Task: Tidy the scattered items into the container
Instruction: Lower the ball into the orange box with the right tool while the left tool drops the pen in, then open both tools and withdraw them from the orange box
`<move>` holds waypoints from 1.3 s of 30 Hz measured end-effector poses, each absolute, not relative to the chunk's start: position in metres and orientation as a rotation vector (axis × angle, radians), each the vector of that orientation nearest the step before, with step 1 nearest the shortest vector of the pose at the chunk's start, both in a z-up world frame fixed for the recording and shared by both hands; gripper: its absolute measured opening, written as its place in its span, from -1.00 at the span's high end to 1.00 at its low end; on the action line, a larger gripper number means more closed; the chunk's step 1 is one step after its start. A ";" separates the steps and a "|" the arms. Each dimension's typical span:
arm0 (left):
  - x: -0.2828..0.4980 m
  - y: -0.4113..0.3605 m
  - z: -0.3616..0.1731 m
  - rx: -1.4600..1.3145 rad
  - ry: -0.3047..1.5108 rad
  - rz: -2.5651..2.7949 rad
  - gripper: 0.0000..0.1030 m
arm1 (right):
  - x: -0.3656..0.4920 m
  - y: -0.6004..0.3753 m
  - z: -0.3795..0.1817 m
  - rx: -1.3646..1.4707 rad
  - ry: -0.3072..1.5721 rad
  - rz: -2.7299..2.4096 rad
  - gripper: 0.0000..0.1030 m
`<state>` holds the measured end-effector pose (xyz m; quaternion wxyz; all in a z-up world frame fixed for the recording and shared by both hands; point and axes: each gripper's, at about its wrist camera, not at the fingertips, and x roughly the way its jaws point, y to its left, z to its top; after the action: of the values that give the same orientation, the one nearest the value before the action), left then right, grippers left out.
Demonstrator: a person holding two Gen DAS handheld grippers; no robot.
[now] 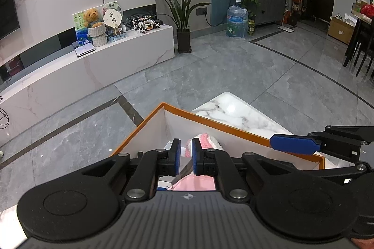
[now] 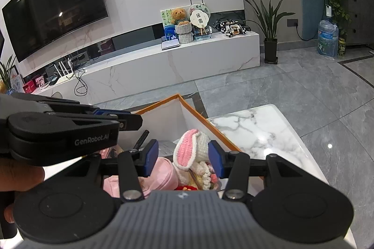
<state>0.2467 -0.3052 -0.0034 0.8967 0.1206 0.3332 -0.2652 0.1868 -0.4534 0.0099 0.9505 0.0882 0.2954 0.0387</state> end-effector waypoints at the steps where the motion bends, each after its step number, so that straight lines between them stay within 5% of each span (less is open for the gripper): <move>1: 0.246 -0.305 -0.003 0.248 0.689 -0.547 0.81 | 0.187 -0.454 0.010 0.178 0.600 0.079 0.01; 15: 0.231 -0.298 0.009 0.207 0.656 -0.518 0.76 | 0.180 -0.453 0.023 0.179 0.578 0.084 0.00; 39: 0.190 -0.172 0.031 0.167 0.628 -0.324 0.36 | 0.175 -0.395 0.049 0.123 0.531 0.155 -0.01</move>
<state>0.1895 -0.1716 0.0312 0.9349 0.0819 0.3070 -0.1583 0.1749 -0.3953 0.0487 0.9602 0.0608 0.2617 0.0765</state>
